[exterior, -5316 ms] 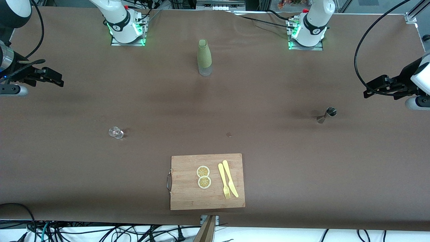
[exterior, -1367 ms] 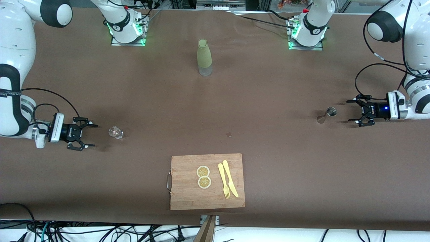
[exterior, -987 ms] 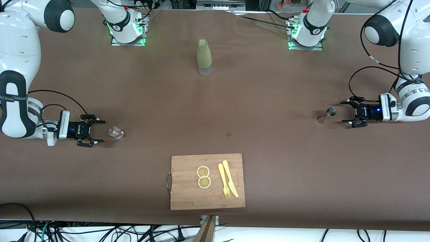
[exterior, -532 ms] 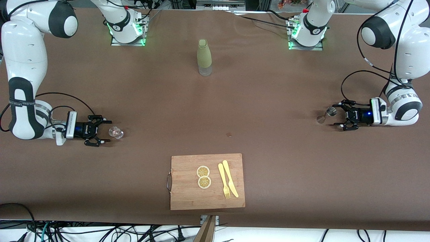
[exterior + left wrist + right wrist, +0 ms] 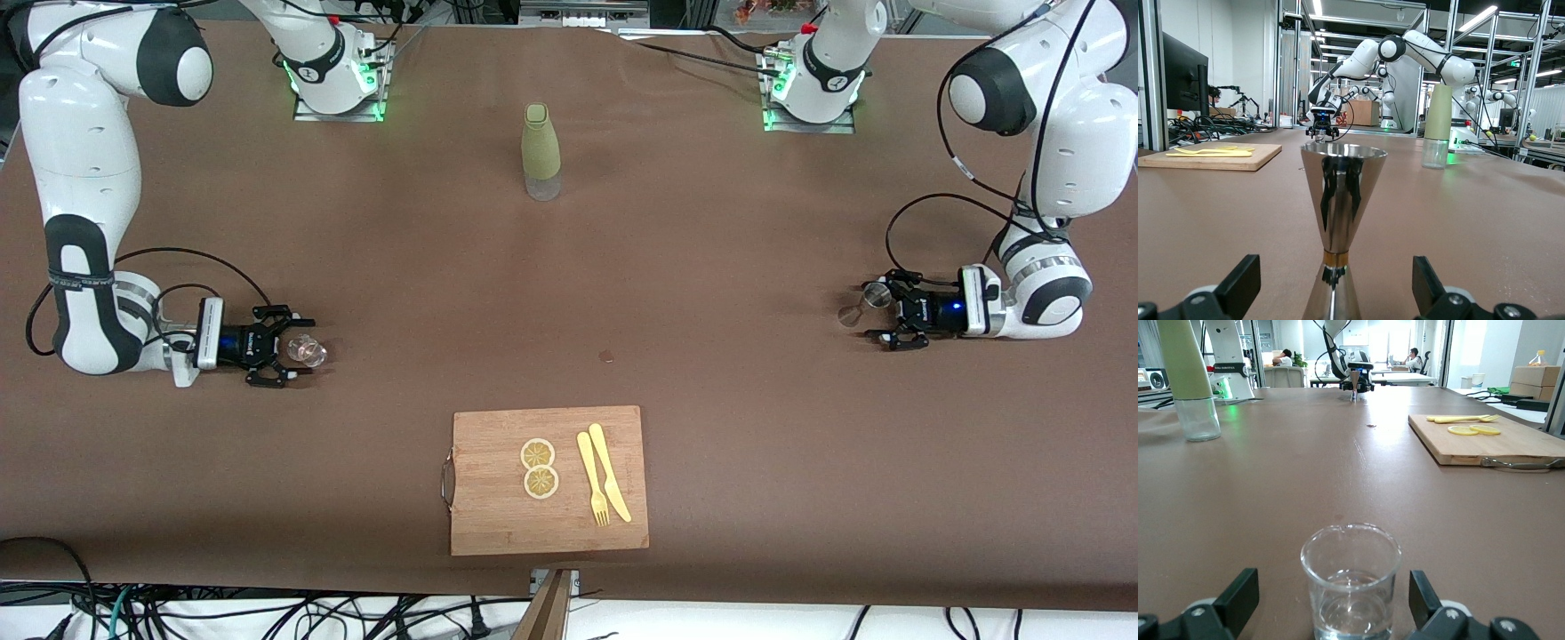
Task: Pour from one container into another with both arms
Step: 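Close the right gripper on the glass while the left gripper grips the jigger, then lift the glass with the right gripper while the left gripper lifts the jigger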
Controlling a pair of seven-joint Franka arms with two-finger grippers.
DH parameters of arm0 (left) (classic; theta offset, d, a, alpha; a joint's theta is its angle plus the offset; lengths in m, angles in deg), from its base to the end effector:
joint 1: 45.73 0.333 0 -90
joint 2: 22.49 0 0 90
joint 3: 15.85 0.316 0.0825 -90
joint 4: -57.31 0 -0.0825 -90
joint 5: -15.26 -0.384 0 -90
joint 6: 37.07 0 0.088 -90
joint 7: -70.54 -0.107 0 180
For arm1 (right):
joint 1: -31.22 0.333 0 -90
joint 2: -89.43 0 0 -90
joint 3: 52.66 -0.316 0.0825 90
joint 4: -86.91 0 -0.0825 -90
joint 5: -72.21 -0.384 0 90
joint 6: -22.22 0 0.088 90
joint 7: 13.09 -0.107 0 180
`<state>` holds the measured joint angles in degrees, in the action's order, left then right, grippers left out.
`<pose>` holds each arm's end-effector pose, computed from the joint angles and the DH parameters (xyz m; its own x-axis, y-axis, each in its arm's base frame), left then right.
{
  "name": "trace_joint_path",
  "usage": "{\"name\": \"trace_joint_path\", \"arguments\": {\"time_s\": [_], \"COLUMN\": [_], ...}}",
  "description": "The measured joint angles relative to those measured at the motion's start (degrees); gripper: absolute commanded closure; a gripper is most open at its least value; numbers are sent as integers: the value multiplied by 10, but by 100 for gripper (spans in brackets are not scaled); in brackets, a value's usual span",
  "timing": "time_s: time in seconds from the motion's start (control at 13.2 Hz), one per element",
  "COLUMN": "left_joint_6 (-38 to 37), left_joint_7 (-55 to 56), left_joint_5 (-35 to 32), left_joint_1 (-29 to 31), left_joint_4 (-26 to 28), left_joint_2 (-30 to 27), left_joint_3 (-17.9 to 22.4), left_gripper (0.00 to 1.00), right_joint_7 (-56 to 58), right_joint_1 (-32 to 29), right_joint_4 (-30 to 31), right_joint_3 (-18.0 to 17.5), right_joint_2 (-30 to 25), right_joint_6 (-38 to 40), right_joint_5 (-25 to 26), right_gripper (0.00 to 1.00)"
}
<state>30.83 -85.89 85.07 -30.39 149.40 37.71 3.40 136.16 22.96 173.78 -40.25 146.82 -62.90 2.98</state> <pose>0.5188 0.1948 0.0483 0.0602 -0.0857 0.9945 -0.9973 0.0377 0.0636 0.6123 -0.1013 0.0743 -0.0231 0.3065 0.9516 0.9954 0.0953 -0.0065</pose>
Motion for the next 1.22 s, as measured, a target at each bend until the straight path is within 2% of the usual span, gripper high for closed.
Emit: {"name": "trace_joint_path", "arguments": {"time_s": [0.38, 0.46, 0.76, 0.91, 0.99, 1.06, 1.14, 1.22], "left_joint_6": [1, 1, 1, -1, -3, -4, -6, -8], "left_joint_7": [0, 0, 0, -1, -1, -1, -1, -1], "left_joint_5": [0, 0, 0, 0, 0, 0, 0, 0], "left_joint_1": [-8, -8, -9, -9, -9, -9, -9, -9], "left_joint_4": [0, 0, 0, 0, 0, 0, 0, 0], "left_joint_2": [0, 0, 0, 0, 0, 0, 0, 0], "left_joint_3": [0, 0, 0, 0, 1, 2, 2, 2], "left_gripper": [2, 8, 21, 24, 25, 32, 37, 52], "right_joint_7": [0, 0, 0, 0, 0, 0, 0, 0], "right_joint_1": [0, 0, 1, 0, 0, 0, 0, 0], "right_joint_4": [0, 0, 0, 0, 0, -1, -1, -1], "right_joint_3": [-6, -8, -12, -12, -12, -12, -12, -12], "right_joint_2": [2, 4, 11, 17, 18, 18, 18, 18], "right_joint_6": [0, 0, 0, 0, 0, 0, 0, 0], "right_joint_5": [-14, -24, -36, -37, -37, -38, -38, -38], "right_gripper": [0, 0, 2, 14, 27, 47, 59, 71]}}
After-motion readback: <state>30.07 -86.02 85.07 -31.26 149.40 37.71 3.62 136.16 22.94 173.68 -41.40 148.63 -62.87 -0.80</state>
